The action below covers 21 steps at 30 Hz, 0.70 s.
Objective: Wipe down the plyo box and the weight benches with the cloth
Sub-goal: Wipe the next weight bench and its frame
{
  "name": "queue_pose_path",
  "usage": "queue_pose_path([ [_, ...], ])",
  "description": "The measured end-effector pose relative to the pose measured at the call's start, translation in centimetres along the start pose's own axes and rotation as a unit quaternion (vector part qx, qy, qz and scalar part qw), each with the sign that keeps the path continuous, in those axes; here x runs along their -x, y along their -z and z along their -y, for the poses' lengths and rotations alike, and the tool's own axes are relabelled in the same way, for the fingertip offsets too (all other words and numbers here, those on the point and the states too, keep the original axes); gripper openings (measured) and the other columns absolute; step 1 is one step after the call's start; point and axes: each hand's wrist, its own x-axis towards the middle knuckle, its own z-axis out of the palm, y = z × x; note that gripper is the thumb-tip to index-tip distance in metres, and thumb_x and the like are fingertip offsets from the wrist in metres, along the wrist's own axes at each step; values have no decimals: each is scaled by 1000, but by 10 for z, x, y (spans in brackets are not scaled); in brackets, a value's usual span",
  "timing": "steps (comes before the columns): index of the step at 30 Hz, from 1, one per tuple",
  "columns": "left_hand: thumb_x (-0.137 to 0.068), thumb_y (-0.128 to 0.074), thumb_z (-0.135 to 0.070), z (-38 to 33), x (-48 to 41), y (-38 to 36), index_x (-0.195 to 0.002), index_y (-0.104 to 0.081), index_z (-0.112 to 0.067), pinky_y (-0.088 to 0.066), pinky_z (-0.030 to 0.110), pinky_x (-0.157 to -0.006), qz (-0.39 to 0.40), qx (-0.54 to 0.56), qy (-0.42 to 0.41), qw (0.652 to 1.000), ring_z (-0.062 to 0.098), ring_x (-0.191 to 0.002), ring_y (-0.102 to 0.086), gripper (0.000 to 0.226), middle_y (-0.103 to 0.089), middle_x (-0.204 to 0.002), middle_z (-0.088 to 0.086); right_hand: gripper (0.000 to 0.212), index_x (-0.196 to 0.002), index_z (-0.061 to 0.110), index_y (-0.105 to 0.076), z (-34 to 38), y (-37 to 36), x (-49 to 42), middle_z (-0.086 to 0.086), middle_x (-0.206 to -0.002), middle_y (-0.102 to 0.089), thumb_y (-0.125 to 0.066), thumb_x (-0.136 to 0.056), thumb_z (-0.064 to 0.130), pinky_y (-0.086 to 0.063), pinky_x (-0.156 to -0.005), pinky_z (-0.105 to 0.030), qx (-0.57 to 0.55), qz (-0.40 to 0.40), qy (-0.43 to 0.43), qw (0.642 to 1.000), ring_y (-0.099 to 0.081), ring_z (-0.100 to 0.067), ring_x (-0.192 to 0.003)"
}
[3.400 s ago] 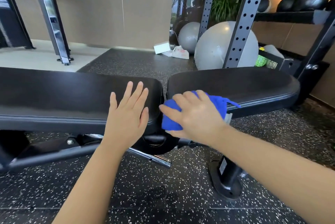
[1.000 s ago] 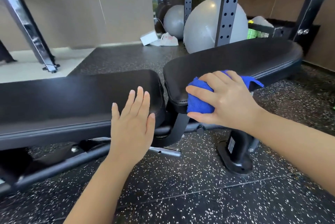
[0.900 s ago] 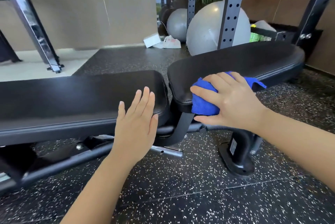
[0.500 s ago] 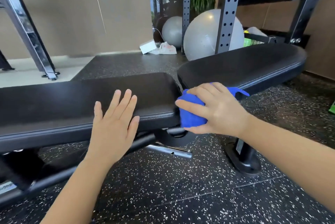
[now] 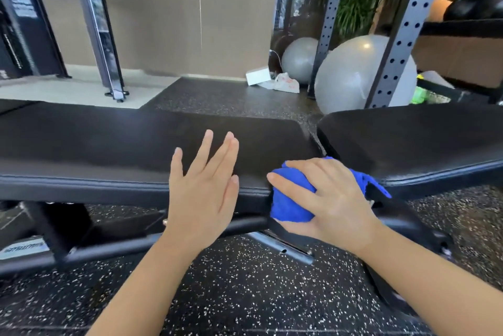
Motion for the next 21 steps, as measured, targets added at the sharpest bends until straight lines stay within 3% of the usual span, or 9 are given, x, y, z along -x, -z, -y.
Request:
queue_pose_path([
  [11, -93, -24, -34, -3, 1, 1, -135, -45, -11, -20, 56, -102, 26, -22, -4, 999, 25, -136, -29, 52, -41, -144, 2, 51, -123, 22, -51, -19, 11, 16, -17, -106, -63, -65, -80, 44, -46, -80, -39, -34, 37, -8, 999, -59, -32, -93],
  [17, -93, -26, -32, 0, 1, 0, -135, -46, -10, -16, 50, -102, 8, -4, -12, 1000, 24, -136, -29, 51, -41, -144, 2, 52, -117, 20, -63, 7, 3, -18, -11, -100, -66, -55, -83, 58, -48, -65, -39, -4, 36, -13, 999, -60, -30, -78],
  [21, -94, -25, -32, 1, 2, 0, -136, -44, -10, -16, 52, -103, 11, 8, -7, 1000, 23, -136, -27, 52, -39, -145, 2, 50, -117, 22, -65, -3, 11, -5, -9, -106, -65, -44, -89, 59, -43, -71, -34, 10, 56, -7, 998, -59, -28, -84],
])
